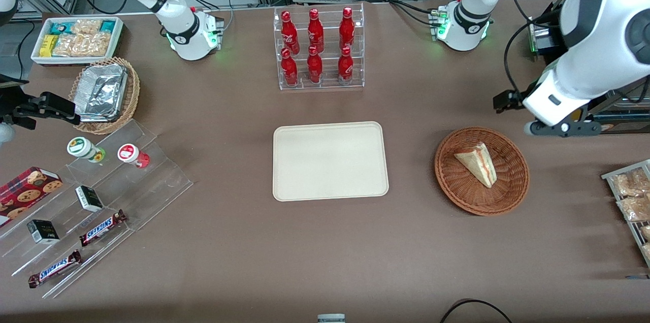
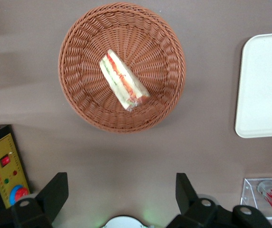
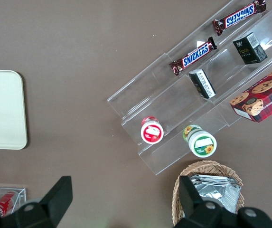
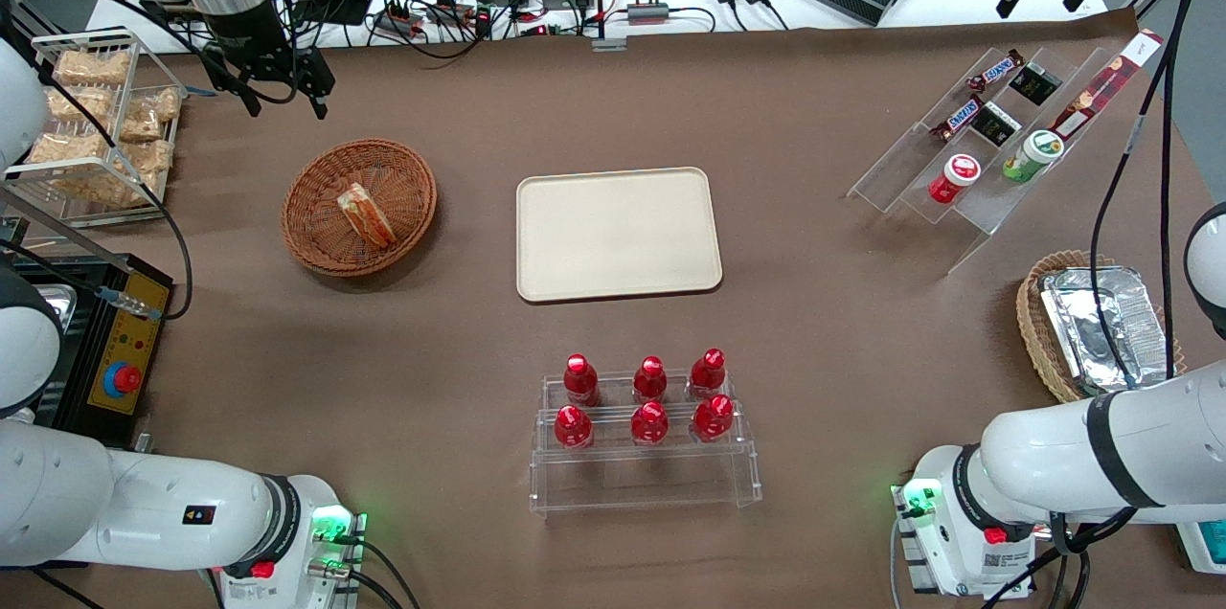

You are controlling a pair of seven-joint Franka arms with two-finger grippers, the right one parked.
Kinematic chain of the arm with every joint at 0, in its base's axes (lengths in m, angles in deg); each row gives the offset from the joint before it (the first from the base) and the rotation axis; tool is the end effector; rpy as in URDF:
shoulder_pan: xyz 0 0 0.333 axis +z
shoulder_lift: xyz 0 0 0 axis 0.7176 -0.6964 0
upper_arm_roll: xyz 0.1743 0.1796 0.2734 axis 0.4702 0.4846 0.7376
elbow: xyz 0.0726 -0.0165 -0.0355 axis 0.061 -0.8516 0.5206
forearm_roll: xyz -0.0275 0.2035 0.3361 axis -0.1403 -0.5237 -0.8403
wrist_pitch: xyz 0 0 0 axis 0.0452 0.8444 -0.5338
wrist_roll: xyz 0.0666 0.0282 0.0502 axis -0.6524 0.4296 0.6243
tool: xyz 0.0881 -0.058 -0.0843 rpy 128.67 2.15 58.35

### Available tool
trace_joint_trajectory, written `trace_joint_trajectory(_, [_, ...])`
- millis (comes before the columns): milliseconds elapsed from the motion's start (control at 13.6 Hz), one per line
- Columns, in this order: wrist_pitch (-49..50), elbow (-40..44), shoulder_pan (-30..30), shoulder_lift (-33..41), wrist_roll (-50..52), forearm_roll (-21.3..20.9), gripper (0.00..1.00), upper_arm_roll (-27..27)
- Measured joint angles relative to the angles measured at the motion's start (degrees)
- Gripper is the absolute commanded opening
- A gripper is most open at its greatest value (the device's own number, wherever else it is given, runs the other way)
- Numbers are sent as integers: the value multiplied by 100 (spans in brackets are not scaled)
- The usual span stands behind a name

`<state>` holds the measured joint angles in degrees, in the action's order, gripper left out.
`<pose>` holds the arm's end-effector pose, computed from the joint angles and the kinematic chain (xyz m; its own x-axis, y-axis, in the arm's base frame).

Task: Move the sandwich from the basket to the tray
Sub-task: 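Move the left gripper down over the wrapped sandwich in the wicker basket, then close the left gripper on the sandwich's wrapped edge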

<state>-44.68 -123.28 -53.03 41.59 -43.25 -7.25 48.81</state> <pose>0.5375 -0.0806 0.5393 0.9826 -0.0408 -0.1810 -0.0486 -0.9981 -0.0386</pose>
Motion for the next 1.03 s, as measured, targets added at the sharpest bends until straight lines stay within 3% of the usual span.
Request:
trace_joint_trajectory(515, [-2283,-1605,148,-61,406,-3,100,72])
trace_joint_trajectory(1029, [-2999,-1788,145,-596,2856,-3,100,66])
